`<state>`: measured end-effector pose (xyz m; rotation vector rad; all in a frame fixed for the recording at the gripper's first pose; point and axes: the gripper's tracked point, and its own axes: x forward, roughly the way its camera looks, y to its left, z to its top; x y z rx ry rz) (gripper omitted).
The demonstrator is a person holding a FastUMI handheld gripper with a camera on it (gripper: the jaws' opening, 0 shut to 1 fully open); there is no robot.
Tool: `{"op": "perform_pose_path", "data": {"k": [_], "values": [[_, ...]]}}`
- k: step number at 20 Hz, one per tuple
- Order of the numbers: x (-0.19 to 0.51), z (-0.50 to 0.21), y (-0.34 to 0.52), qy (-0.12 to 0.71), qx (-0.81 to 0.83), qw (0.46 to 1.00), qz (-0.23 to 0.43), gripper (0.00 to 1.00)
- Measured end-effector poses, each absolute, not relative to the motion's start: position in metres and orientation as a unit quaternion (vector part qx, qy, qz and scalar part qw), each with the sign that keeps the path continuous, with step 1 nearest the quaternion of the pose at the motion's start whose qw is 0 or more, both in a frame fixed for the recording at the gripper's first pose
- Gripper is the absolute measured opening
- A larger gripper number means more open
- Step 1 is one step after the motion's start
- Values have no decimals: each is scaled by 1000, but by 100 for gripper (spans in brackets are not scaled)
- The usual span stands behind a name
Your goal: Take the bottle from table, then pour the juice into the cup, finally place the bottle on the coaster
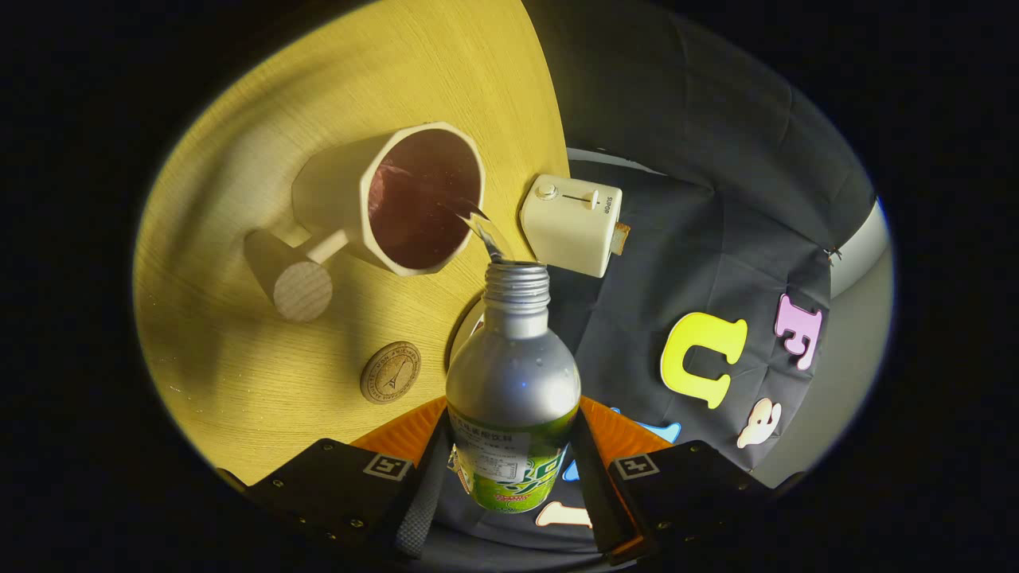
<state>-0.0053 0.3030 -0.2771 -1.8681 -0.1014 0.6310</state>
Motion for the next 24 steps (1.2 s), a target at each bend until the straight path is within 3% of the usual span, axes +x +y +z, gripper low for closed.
{"op": "perform_pose_path", "data": {"k": [24], "values": [[7,-261,305,-75,-821,503,260,77]]}}
